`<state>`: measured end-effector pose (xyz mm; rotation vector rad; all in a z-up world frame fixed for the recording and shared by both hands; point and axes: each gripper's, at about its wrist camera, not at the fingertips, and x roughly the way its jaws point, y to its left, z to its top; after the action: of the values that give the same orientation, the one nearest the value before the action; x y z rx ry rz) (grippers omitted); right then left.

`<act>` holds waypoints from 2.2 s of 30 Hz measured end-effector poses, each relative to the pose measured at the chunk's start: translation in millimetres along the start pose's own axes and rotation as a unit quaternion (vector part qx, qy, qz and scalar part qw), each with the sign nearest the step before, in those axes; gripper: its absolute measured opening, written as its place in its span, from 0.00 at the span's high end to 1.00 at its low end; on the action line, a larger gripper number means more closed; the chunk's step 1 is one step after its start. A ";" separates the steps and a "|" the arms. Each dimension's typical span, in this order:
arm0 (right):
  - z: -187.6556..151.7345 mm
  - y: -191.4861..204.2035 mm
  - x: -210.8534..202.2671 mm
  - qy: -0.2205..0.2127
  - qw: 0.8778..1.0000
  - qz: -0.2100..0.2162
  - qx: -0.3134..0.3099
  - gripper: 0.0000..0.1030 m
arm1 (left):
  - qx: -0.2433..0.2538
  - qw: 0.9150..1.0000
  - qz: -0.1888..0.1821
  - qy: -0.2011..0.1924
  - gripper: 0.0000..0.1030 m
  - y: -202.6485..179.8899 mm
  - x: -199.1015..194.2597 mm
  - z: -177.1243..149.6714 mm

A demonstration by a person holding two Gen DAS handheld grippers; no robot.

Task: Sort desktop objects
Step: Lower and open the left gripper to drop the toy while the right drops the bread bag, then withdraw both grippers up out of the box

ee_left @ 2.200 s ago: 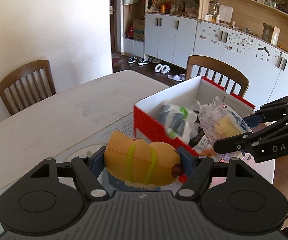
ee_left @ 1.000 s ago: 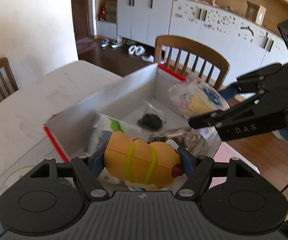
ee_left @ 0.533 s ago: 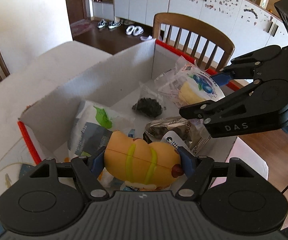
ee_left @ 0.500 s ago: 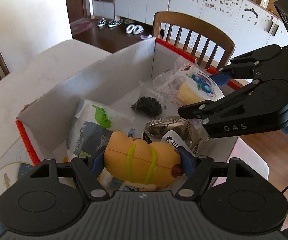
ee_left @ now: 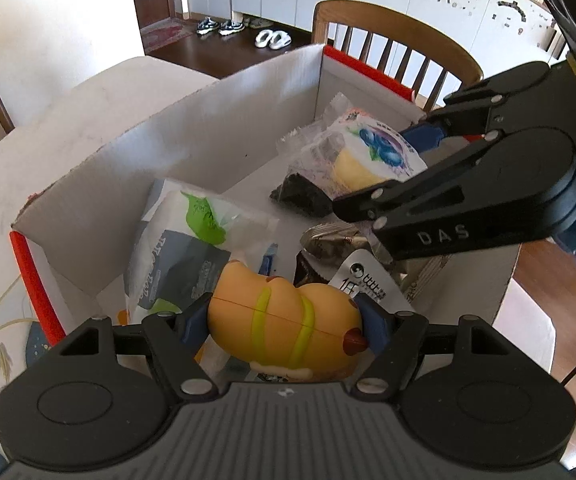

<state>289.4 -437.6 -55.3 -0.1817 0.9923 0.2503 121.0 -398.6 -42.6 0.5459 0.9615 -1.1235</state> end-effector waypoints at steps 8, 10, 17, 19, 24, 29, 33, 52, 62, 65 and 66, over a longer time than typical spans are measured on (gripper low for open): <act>-3.1 -0.2 13.1 0.014 1.000 0.008 -0.003 0.48 | 0.004 1.000 -0.012 0.025 0.28 2.9 8.2 0.7; -4.0 -1.1 14.7 0.016 1.000 0.009 -0.002 0.48 | -0.003 0.999 -0.015 0.034 0.28 5.1 11.4 2.2; -6.2 -2.6 14.9 0.021 1.000 0.009 0.002 0.45 | -0.010 0.999 -0.022 0.042 0.28 7.9 12.2 2.8; -6.9 -2.6 14.2 0.021 1.000 0.011 0.002 0.44 | -0.017 0.999 -0.023 0.042 0.27 8.8 11.1 2.7; -7.7 -0.3 6.5 0.013 1.000 0.013 -0.003 0.32 | -0.028 0.999 -0.026 0.038 0.22 13.2 10.3 5.1; -6.4 -3.0 -3.6 0.007 1.000 0.011 0.003 0.29 | -0.024 0.999 -0.021 0.025 0.21 11.0 0.2 4.5; -6.0 -1.4 -16.1 -0.001 1.000 0.012 0.003 0.29 | -0.024 0.999 -0.019 0.013 0.19 9.2 -9.9 3.6; -6.4 10.5 -78.1 -0.048 0.999 0.012 0.006 0.27 | -0.043 0.996 0.003 -0.075 0.15 9.5 -68.8 -10.9; -16.7 19.9 -115.4 -0.085 0.996 0.024 0.019 0.20 | -0.062 0.992 0.006 -0.113 0.00 10.0 -93.1 -24.6; -23.7 22.0 -125.5 -0.102 0.994 0.026 0.033 0.17 | -0.067 0.991 0.008 -0.117 0.00 12.3 -98.7 -29.0; -26.2 22.4 -128.6 -0.108 0.993 0.027 0.038 0.16 | -0.069 0.991 0.007 -0.118 0.00 13.2 -100.8 -31.2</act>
<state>194.8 -439.2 38.4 -0.0567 0.7914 0.2746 110.4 -318.9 27.0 0.2988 0.8211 -1.0734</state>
